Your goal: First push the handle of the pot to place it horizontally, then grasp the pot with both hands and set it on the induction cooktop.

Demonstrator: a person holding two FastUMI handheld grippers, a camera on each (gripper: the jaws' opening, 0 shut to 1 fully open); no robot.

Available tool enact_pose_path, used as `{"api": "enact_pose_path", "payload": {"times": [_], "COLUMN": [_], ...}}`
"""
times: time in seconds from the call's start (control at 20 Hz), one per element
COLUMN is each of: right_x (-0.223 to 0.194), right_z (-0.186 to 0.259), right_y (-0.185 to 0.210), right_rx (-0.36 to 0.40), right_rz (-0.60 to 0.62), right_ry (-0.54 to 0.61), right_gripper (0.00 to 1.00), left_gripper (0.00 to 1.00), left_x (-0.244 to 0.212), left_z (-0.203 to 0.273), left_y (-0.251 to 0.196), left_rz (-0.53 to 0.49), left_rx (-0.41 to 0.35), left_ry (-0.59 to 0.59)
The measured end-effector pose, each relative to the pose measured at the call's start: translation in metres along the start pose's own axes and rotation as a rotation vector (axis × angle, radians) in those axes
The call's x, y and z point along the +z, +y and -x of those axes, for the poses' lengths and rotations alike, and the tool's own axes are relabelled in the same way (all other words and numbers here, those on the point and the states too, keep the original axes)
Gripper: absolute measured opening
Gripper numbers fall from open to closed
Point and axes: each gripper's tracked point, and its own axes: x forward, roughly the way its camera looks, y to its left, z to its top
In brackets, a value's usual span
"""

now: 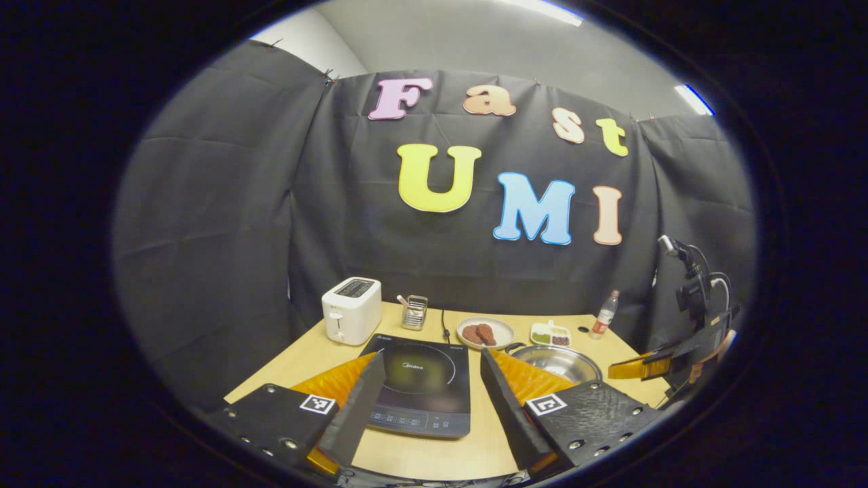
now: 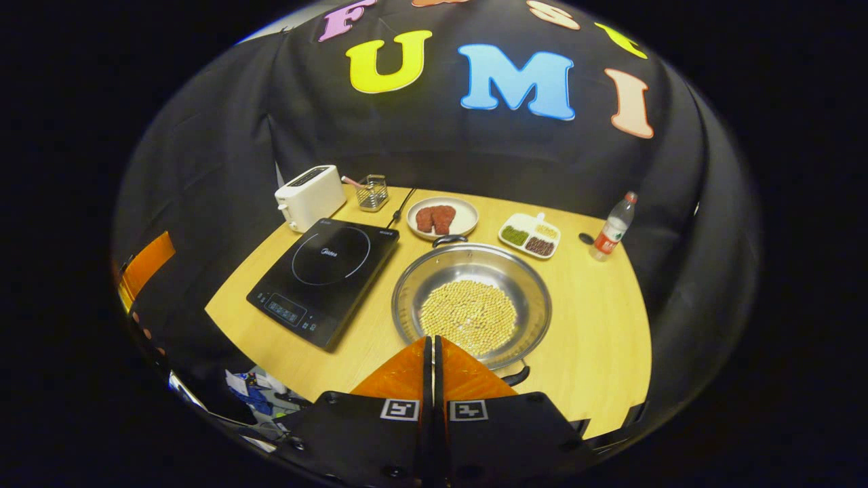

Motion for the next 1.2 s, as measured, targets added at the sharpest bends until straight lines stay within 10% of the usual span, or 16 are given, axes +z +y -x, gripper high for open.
{"api": "enact_pose_path", "payload": {"times": [1.2], "right_x": [-0.102], "right_z": [-0.105], "right_y": [-0.045], "right_rx": [0.119], "right_rz": [0.028], "right_ry": [0.351], "right_gripper": [0.02], "left_gripper": [0.86], "left_x": [-0.016], "left_z": [-0.036], "left_y": [-0.071], "left_rz": [-0.025], "left_rx": [0.136], "left_ry": [0.097]}}
